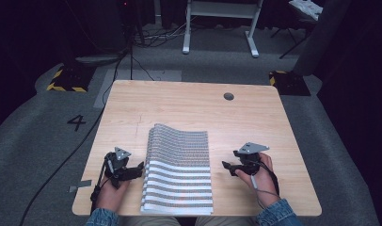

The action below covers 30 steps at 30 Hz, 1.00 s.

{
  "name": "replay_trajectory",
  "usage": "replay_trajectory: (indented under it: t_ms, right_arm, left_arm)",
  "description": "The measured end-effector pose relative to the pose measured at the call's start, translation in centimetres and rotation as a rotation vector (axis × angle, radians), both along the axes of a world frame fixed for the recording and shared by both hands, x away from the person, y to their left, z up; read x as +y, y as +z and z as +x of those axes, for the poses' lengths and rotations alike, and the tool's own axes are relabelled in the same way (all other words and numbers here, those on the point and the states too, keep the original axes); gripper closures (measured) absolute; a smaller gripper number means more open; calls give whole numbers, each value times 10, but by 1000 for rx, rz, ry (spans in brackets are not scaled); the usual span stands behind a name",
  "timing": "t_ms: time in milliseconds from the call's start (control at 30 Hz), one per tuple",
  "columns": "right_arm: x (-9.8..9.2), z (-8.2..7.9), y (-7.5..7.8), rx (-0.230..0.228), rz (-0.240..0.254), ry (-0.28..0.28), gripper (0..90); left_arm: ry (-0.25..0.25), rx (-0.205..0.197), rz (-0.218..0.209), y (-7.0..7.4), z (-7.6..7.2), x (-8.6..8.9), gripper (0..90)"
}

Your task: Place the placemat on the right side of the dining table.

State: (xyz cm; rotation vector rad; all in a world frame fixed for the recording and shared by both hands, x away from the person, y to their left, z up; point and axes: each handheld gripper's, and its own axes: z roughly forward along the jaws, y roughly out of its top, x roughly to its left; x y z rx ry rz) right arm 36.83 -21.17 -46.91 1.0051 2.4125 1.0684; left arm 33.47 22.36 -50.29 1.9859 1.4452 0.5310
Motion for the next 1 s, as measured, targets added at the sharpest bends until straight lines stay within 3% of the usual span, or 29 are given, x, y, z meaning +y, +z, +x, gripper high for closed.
replay_trajectory:
  t_ms: [267,367,500,567,667,700,733,933,1000]
  right_arm:
    - [35,5,37,3,13,53,280]
    - [53,7,51,-9,46,70,266]
    - [80,10,61,-32,33,104,242]
    - [87,11,62,-33,27,120,234]
    - [116,14,64,-34,27,170,226]
    - [116,14,64,-34,27,170,226]
    - [132,15,62,-28,26,193,223]
    - [165,16,50,-1,25,239,226]
    - [184,15,44,7,30,251,215]
  left_arm:
    - [-5,-3,-8,-1,2,0,155]
    - [-4,-1,-7,0,2,0,155]
    - [1,-4,-6,0,2,0,155]
    - [4,-6,-2,0,1,1,156]
    - [5,-1,-2,0,-1,2,156]
    - [5,-1,-2,0,-1,2,156]
    - [5,-2,-2,0,-1,2,155]
    - [-16,-4,-3,0,-3,5,157]
    - [-27,-1,-4,0,-3,6,155]
